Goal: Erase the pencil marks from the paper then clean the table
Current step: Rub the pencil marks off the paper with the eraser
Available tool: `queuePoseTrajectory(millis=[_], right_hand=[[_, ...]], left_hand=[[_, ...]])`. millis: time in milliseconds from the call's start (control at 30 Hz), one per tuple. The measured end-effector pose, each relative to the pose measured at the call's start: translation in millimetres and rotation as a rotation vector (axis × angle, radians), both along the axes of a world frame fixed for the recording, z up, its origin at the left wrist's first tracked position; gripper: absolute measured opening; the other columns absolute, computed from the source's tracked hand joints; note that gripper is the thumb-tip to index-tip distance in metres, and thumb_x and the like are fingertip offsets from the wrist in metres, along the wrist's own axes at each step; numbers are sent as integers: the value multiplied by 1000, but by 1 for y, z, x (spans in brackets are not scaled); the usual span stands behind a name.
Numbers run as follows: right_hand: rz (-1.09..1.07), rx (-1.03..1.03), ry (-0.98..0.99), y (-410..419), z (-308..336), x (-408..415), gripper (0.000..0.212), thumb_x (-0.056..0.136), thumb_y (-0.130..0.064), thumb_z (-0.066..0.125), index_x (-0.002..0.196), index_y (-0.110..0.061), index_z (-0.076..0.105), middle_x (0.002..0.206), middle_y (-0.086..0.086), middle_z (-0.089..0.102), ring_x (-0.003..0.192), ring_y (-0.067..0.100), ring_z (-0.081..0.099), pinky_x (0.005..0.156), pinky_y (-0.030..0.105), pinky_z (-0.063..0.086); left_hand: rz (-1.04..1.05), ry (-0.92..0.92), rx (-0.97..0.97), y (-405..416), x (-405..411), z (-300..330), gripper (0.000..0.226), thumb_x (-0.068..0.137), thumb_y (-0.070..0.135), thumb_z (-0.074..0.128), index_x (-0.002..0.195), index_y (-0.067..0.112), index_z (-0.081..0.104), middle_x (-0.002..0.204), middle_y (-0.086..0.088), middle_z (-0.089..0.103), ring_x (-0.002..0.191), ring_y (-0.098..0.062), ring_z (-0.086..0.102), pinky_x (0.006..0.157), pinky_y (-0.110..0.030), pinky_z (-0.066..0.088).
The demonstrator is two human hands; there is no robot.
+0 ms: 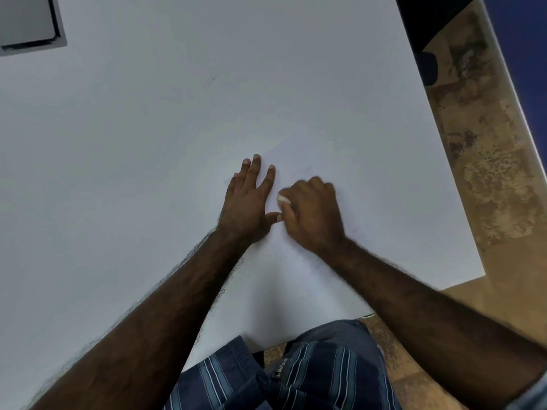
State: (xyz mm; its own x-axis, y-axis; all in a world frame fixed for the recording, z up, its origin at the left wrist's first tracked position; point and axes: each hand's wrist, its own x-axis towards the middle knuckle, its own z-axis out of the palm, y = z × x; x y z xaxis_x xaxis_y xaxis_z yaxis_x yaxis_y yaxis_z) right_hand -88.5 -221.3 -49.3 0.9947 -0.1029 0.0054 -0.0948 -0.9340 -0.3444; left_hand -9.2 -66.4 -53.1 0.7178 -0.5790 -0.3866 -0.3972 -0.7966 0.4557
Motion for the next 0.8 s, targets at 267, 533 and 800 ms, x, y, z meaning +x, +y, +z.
queuePoseTrajectory(millis=[267, 533, 800], right_hand=[[-243, -80, -13, -30, 2, 36, 18, 97, -27, 60, 99, -20, 76, 94, 1, 73, 90, 30, 63, 78, 46, 50], [-28, -48, -11, -14, 3, 18, 20, 98, -28, 60, 104, -20, 76, 98, 1, 73, 91, 29, 62, 79, 46, 48], [-123, 0, 11, -7, 6, 21, 17, 98, -27, 61, 103, -20, 76, 99, 0, 74, 94, 28, 63, 82, 45, 48]], left_hand=[[11, 24, -21, 1, 0, 1, 105, 90, 61, 65, 165, 23, 3, 171, -8, -17, 158, -27, -16, 129, -45, -1], [12, 6, -47, 3, 0, -4, 105, 89, 64, 61, 165, 24, 2, 171, -6, -19, 158, -25, -17, 128, -42, -4], [18, 12, -61, 3, 0, -4, 108, 84, 77, 51, 165, 23, 3, 171, -7, -18, 158, -25, -17, 128, -42, -5]])
